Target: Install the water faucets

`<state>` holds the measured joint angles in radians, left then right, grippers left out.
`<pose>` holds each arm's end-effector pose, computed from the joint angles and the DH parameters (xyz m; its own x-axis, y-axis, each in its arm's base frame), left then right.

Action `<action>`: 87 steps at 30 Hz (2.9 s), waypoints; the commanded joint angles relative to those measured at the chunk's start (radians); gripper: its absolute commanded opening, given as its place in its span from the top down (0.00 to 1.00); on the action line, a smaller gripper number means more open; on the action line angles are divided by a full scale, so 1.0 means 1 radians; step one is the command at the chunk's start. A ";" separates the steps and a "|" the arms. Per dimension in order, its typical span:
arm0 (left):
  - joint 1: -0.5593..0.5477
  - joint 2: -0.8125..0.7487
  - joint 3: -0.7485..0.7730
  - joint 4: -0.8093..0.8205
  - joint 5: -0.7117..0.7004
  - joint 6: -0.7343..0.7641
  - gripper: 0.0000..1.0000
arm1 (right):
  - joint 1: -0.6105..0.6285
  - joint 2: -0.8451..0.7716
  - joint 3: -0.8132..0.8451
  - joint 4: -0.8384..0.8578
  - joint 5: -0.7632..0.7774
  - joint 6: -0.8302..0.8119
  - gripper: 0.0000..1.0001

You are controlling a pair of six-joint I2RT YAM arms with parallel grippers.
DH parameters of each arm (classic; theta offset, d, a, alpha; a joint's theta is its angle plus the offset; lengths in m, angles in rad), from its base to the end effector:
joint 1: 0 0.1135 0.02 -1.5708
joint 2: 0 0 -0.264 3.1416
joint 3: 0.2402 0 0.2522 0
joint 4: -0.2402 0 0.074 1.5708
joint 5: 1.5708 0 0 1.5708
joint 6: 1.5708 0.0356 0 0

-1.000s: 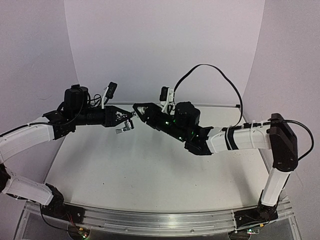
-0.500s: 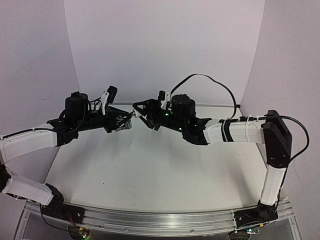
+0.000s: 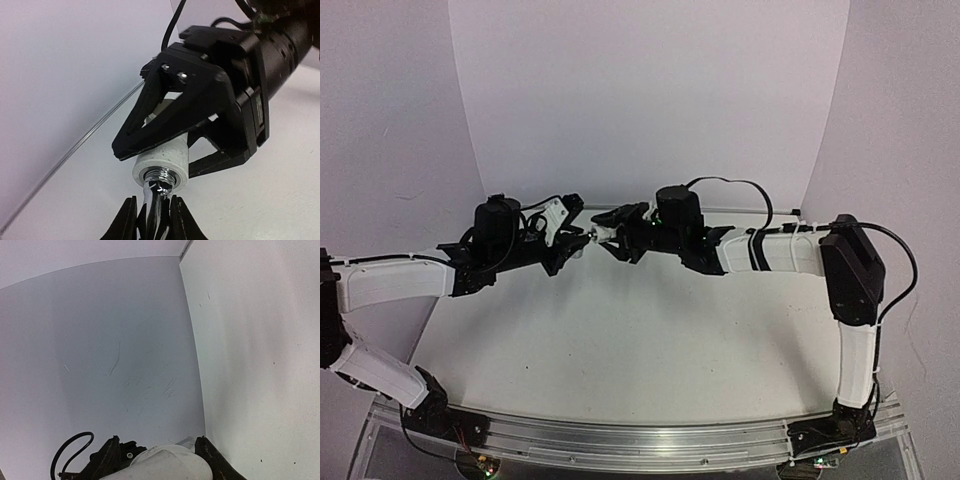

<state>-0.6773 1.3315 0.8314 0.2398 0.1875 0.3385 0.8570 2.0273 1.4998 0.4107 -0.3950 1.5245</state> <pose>0.2347 -0.1972 0.2771 0.0619 0.3689 -0.9274 0.7798 0.5621 0.2756 0.3068 0.3751 0.2665 -0.9504 0.3110 -0.0012 0.0323 0.1026 0.9942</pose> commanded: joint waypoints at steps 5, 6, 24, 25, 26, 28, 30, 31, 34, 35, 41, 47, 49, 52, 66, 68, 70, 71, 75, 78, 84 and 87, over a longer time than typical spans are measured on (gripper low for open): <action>-0.112 0.078 0.006 0.049 -0.158 0.429 1.00 | 0.061 0.064 0.163 0.073 -0.397 0.256 1.00; -0.123 0.080 -0.005 0.050 -0.184 0.463 1.00 | 0.058 0.061 0.155 0.073 -0.408 0.266 1.00; -0.263 0.214 -0.063 0.026 -0.445 0.711 0.98 | -0.013 -0.063 -0.038 -0.035 -0.460 0.313 1.00; -0.262 0.215 -0.053 0.026 -0.454 0.687 0.97 | -0.016 -0.069 -0.052 -0.035 -0.443 0.313 1.00; -0.260 0.214 -0.041 0.026 -0.456 0.659 0.95 | -0.018 -0.073 -0.061 -0.035 -0.425 0.310 1.00; -0.257 0.215 -0.020 0.027 -0.465 0.616 0.90 | -0.021 -0.083 -0.078 -0.037 -0.394 0.297 1.00; -0.252 0.222 0.008 0.026 -0.469 0.566 0.90 | -0.023 -0.087 -0.092 -0.045 -0.362 0.284 1.00; -0.251 0.225 0.013 0.026 -0.468 0.552 0.90 | -0.024 -0.087 -0.100 -0.047 -0.351 0.283 1.00; -0.250 0.241 0.017 0.026 -0.481 0.524 0.76 | -0.024 -0.095 -0.131 -0.047 -0.318 0.284 1.00; -0.249 0.244 0.017 0.026 -0.487 0.512 0.68 | -0.025 -0.098 -0.137 -0.047 -0.306 0.282 1.00; -0.249 0.154 0.005 0.024 -0.432 0.342 0.10 | -0.034 -0.093 -0.151 -0.047 -0.249 0.246 1.00; -0.248 0.004 0.004 0.015 -0.384 0.106 0.00 | -0.059 -0.075 -0.159 -0.043 -0.208 0.168 1.00; -0.241 -0.048 0.014 0.011 -0.385 -0.019 0.00 | -0.073 -0.073 -0.172 -0.033 -0.194 0.130 1.00; -0.196 -0.137 0.039 -0.017 -0.334 -0.331 0.00 | -0.090 -0.079 -0.188 -0.007 -0.167 0.020 1.00; 0.246 -0.040 -0.021 0.153 0.424 -1.637 0.06 | -0.119 -0.136 -0.237 0.174 -0.114 -0.352 1.00; 0.246 0.010 -0.070 0.342 0.501 -1.734 0.04 | -0.119 -0.139 -0.234 0.197 -0.110 -0.343 1.00; 0.244 0.045 -0.085 0.440 0.533 -1.754 0.04 | -0.119 -0.143 -0.233 0.217 -0.105 -0.328 1.00; 0.238 0.053 -0.089 0.462 0.537 -1.746 0.04 | -0.119 -0.144 -0.233 0.232 -0.102 -0.315 1.00; 0.210 0.092 -0.078 0.488 0.551 -1.696 0.01 | -0.118 -0.140 -0.218 0.284 -0.107 -0.267 1.00; 0.194 0.143 -0.055 0.512 0.558 -1.691 0.00 | -0.117 -0.134 -0.204 0.308 -0.114 -0.231 1.00; 0.173 0.221 -0.019 0.529 0.542 -1.694 0.00 | -0.116 -0.130 -0.190 0.350 -0.119 -0.162 1.00; 0.147 0.249 0.007 0.531 0.537 -1.655 0.02 | -0.115 -0.124 -0.181 0.357 -0.125 -0.140 1.00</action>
<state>-0.5053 1.5547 0.7729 0.7009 0.7135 -1.3423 0.7357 1.9533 1.2536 0.6414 -0.5103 1.3355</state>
